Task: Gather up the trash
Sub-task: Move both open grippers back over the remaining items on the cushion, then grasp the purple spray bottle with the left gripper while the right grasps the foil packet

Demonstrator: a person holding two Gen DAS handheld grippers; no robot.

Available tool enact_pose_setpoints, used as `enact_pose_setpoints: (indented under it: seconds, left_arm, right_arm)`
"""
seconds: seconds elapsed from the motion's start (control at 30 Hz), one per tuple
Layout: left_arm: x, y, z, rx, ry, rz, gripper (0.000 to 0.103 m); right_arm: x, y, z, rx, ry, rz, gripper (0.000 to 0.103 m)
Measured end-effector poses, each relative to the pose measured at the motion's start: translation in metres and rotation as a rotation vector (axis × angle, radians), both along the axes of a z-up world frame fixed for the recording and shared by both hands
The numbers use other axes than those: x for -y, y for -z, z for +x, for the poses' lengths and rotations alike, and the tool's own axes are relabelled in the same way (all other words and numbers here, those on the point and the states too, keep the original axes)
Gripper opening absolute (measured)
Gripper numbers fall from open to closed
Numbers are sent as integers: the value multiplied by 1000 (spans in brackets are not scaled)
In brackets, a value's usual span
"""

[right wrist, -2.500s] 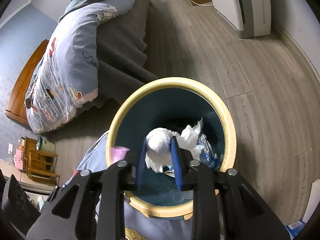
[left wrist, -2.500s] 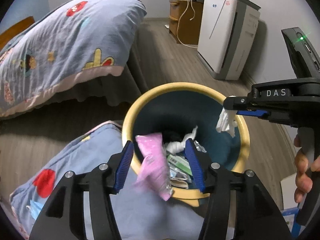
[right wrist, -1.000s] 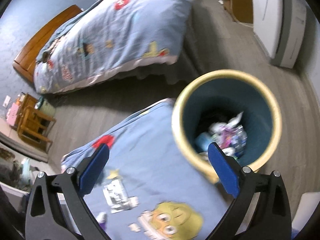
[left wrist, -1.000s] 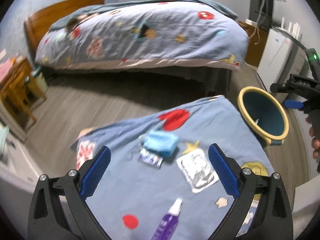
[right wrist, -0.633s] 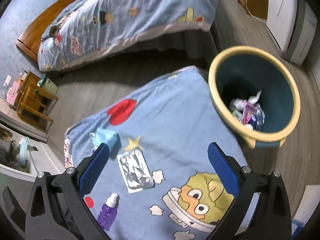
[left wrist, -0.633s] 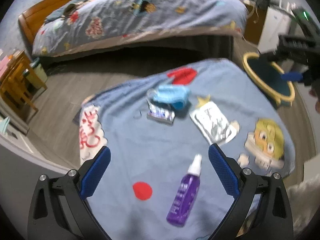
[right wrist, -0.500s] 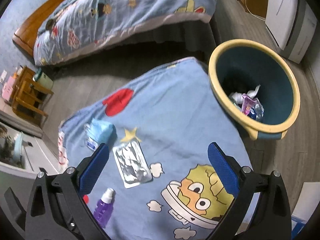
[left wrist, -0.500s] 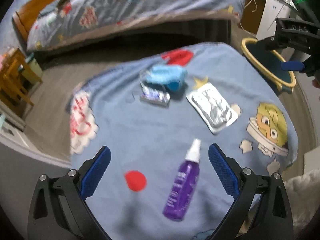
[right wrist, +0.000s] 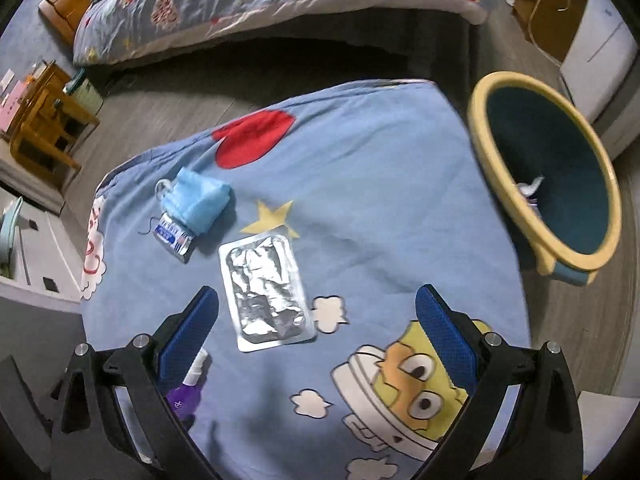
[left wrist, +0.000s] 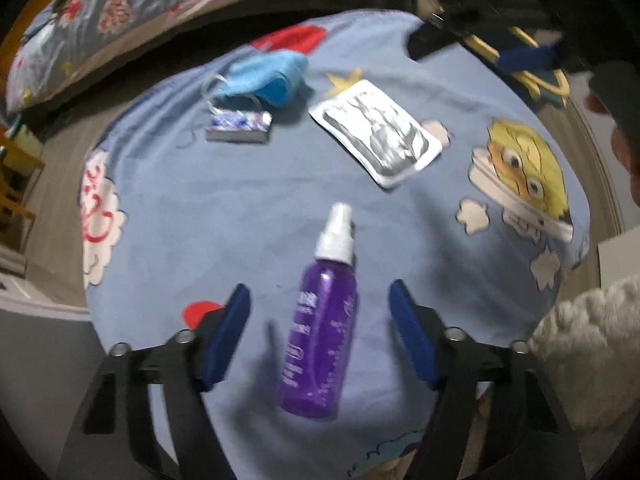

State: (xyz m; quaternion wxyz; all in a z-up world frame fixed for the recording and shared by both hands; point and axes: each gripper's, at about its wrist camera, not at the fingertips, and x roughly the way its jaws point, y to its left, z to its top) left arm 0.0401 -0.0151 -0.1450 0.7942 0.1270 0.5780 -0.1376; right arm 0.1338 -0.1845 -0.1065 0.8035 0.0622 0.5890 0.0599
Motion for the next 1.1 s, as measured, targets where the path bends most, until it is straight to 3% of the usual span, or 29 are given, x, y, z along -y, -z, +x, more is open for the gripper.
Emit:
enact_pose_setpoints:
  seconds: [0.03,0.1,0.23,0.5,0.83,0.93,1.0,1.1]
  left_arm:
    - [1,3,0,-15,8,4,57]
    - [0,8,1,-41,11,7,35]
    - [-7,6,7,-46,-22,-16,34]
    - [-43,-9,34,25,-148,-29,34]
    - [-67,-9,50,15,-243,-72,34]
    - [-68,-8,53,14,-246,-73,34]
    - [-70,-9,52,14,-247,-73,34]
    - [-70,-10,52,15,-248,-72,34]
  right_arm:
    - [-3,4,1,-8,-11,1,97]
    - [-8,9,2,-15,-26,-3,96]
    - [-16,22,7,-37,-50,-17,96]
    - [-35,42,16,-61,-110,-19,96]
    - [-70,66,23,-86,-226,-87,95]
    - [-71,68,23,-83,-231,-117,88]
    - [-71,66,23,-76,-235,-148,75]
    - [-67,63,24,-73,-226,-151,68]
